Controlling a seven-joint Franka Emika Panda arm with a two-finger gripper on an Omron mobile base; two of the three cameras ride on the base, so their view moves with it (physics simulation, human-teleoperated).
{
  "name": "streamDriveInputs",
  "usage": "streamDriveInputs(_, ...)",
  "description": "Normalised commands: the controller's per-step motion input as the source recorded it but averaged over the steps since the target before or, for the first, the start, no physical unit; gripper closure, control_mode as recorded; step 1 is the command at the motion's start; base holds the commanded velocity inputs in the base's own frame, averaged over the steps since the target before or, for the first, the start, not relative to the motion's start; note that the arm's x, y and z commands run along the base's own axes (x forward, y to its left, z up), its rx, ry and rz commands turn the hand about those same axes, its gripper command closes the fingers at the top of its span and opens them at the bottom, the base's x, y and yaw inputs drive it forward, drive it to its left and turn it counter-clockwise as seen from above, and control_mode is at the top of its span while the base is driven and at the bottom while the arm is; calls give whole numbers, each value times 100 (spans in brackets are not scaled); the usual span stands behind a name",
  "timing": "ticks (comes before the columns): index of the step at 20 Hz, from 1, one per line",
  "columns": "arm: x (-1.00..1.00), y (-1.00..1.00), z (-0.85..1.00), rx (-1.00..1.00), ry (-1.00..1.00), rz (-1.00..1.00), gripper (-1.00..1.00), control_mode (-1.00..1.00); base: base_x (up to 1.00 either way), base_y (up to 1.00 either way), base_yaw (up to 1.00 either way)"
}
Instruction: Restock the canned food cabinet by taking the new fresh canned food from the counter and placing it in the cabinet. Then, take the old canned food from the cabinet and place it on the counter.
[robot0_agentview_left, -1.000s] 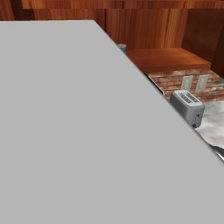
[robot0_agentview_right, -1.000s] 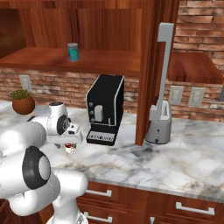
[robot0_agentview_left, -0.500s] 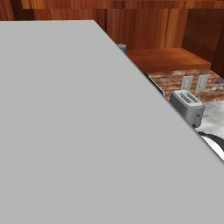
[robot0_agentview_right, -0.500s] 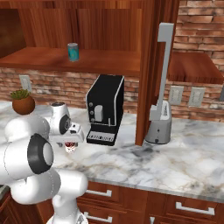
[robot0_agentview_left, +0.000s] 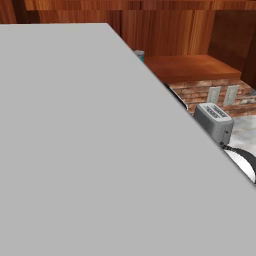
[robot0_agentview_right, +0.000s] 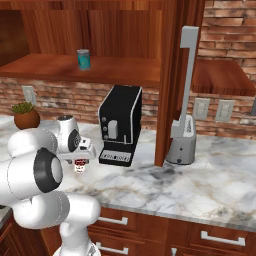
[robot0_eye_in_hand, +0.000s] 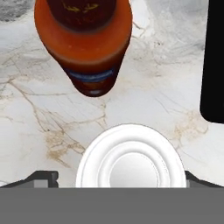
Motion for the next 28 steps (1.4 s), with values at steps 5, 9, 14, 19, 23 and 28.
streamDriveInputs(5,0,0,-9,0,-1,0,100,-100,0,0,0)
streamDriveInputs(9,-5,0,0,0,0,0,100,-100,0,0,0)
streamDriveInputs(14,-41,-13,17,1,-17,0,100,-100,0,0,0)
streamDriveInputs(19,-86,-45,84,1,-53,0,100,-100,0,0,0)
streamDriveInputs(23,-77,-64,100,0,-53,0,100,-100,0,0,0)
streamDriveInputs(28,-55,-76,100,0,-48,0,100,-100,0,0,0)
